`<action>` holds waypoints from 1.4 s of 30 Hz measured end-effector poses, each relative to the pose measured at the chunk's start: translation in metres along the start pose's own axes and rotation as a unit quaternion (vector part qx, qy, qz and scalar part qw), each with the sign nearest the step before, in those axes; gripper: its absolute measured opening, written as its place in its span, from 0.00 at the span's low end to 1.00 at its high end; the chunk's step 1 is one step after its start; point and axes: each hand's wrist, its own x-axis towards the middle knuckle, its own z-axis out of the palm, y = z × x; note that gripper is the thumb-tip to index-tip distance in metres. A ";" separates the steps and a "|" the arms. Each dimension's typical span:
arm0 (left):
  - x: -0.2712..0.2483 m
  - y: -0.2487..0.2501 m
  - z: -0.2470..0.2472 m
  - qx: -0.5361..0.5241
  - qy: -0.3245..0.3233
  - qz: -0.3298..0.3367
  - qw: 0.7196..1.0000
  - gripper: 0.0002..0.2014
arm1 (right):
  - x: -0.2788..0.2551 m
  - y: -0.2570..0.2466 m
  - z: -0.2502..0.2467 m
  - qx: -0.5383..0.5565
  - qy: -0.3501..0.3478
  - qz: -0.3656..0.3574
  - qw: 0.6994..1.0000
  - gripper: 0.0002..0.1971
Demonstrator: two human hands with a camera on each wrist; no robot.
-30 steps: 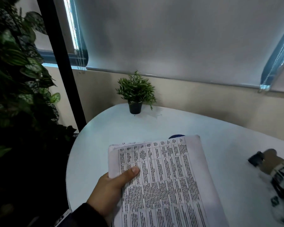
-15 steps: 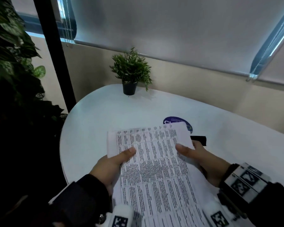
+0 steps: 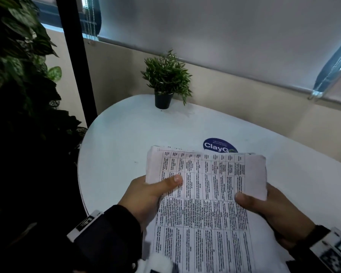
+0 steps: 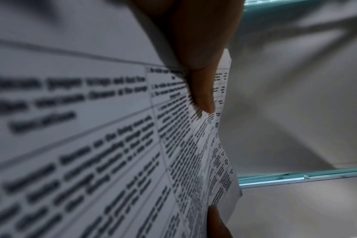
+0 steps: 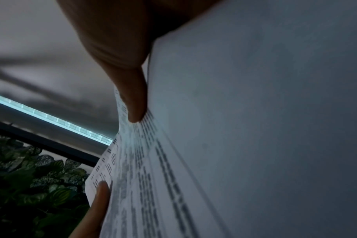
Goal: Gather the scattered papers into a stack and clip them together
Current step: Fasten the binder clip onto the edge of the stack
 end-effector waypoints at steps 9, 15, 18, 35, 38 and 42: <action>0.022 0.005 -0.011 0.028 0.047 0.064 0.996 0.27 | -0.008 0.017 0.002 -0.017 -0.008 0.013 1.000 0.23; 0.034 -0.010 -0.018 0.026 0.033 0.075 0.996 0.07 | -0.008 0.029 0.003 -0.028 0.008 0.042 0.999 0.24; 0.039 -0.017 -0.024 0.043 0.047 0.084 0.994 0.15 | -0.005 0.036 -0.007 -0.087 0.059 0.058 0.993 0.36; 0.040 -0.023 -0.020 0.086 0.074 0.084 0.990 0.14 | 0.039 -0.004 0.091 -0.114 0.040 0.009 0.993 0.20; 0.040 -0.024 -0.020 0.111 0.086 0.095 0.986 0.14 | 0.047 0.003 0.096 -0.101 0.036 0.035 0.994 0.23; 0.039 -0.023 -0.019 0.109 0.081 0.087 0.987 0.11 | 0.050 0.000 0.095 -0.189 0.007 0.045 0.981 0.30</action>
